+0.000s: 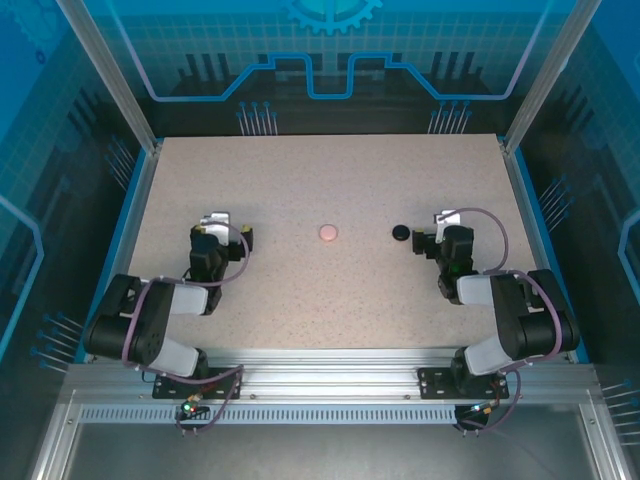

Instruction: Insert the wireless bluetooth earbuds into the charging case

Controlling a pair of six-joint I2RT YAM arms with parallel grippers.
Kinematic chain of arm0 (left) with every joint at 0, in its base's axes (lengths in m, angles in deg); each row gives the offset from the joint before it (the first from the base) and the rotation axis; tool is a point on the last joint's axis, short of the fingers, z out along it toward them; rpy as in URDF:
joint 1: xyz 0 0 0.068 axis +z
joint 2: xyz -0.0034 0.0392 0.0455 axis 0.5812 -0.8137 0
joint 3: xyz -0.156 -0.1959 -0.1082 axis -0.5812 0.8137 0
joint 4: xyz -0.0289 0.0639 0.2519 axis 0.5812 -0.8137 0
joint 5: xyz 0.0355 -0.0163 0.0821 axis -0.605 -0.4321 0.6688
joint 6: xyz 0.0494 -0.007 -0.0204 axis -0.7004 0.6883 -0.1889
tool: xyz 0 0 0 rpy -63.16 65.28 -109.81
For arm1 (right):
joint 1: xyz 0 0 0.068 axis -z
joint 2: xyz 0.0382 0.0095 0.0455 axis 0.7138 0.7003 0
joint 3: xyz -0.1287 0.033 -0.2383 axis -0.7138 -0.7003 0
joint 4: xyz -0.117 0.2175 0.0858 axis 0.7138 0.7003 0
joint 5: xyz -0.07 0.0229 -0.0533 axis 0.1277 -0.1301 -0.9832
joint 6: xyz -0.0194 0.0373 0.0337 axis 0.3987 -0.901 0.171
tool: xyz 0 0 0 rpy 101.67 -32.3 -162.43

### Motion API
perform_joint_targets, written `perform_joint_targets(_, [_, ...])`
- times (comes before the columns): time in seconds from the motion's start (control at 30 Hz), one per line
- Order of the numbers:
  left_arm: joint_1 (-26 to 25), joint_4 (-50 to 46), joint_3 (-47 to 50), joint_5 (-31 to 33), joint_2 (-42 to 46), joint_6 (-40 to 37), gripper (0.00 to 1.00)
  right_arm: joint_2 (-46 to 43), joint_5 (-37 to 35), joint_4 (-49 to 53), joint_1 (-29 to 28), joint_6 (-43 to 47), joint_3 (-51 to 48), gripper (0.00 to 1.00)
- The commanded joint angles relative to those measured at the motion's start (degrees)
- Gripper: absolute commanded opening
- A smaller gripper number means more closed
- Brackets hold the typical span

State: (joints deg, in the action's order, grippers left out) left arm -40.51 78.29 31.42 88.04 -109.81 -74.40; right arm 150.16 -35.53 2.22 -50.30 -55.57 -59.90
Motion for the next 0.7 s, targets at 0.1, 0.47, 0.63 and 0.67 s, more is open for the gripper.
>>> perform_joint_targets(0.1, [5.33,-7.18,-5.98,-10.3,-1.5,5.6,0.99,0.33,4.11,-3.42,0.61,0.08,1.48,1.0])
perform_joint_targets(0.47, [5.24,-7.31,-6.0,-10.18,-1.46,5.52,0.99,0.38,4.13,-3.01,0.59,0.16,1.75,1.0])
perform_joint_targets(0.63, [5.28,-7.41,-6.06,-10.04,-1.42,5.49,0.99,0.38,4.39,-3.02,0.64,0.15,1.69,1.0])
perform_joint_targets(0.67, [5.24,-7.4,-6.05,-10.11,-1.43,5.52,0.99,0.33,4.45,-3.15,0.63,0.24,1.62,1.0])
